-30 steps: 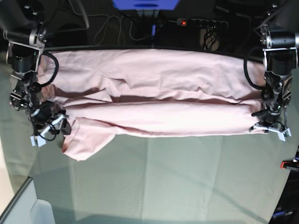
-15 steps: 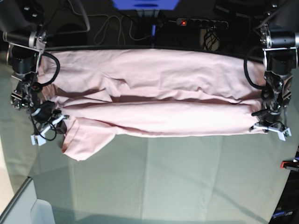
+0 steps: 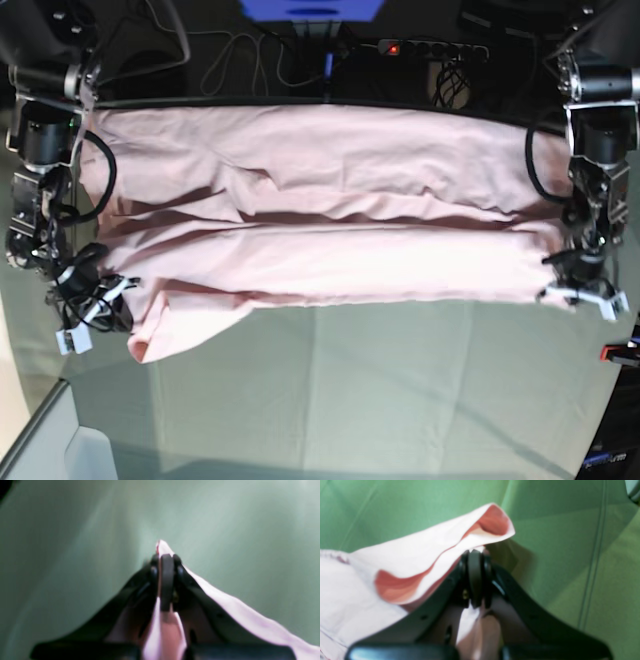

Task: Layout the t-shirt on the table in an organized manner, then fold the t-shirt properly
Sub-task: 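Release the fold and regrasp the shirt edge with both grippers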

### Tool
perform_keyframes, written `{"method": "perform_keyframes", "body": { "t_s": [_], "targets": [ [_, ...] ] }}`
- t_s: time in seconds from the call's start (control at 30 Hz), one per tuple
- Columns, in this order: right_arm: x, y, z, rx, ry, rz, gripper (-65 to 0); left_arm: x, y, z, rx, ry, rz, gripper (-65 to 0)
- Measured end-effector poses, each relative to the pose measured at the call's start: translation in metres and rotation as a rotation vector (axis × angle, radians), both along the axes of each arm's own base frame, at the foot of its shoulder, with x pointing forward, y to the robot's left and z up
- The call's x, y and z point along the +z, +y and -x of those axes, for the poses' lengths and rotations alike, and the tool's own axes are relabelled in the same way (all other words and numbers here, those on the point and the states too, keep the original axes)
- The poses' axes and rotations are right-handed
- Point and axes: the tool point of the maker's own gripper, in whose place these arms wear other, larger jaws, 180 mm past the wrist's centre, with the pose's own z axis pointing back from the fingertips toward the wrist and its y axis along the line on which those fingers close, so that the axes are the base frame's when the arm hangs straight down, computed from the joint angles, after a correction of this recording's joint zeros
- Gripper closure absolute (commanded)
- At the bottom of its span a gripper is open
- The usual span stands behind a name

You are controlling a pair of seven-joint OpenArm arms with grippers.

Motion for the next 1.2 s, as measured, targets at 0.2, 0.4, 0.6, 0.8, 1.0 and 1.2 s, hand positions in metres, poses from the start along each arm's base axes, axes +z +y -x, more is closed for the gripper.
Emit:
{"method": "perform_keyframes", "body": {
  "t_s": [0.2, 0.4, 0.6, 0.8, 1.0, 1.2],
  "targets": [
    [0.029, 0.005, -0.014, 0.009, -0.084, 0.011, 0.0, 0.034, -0.010, -0.018, -0.051, -0.062, -0.015, -0.1],
    [0.035, 0.011, -0.021, 0.022, -0.078, 0.016, 0.0, 0.067, 0.001, -0.025, -0.031, -0.121, -0.007, -0.1],
    [0.041, -0.010, -0.019, -0.060, -0.101, -0.020, 0.0, 0.066, 0.019, -0.016, 0.024, -0.102, 0.038, -0.1],
    [0.034, -0.016, -0.007, -0.086, -0.065, -0.018, 0.0, 0.056, 0.017, -0.006, 0.023, -0.083, 0.037, -0.1],
    [0.044, -0.002, 0.016, -0.057, -0.110, 0.032, 0.0, 0.050, 0.025, 0.004, 0.050, -0.077, 0.043, -0.1],
    [0.034, 0.009, 0.046, -0.036, -0.091, 0.057, 0.0, 0.036, 0.034, 0.024, 0.081, -0.041, 0.046, -0.1]
  ]
}}
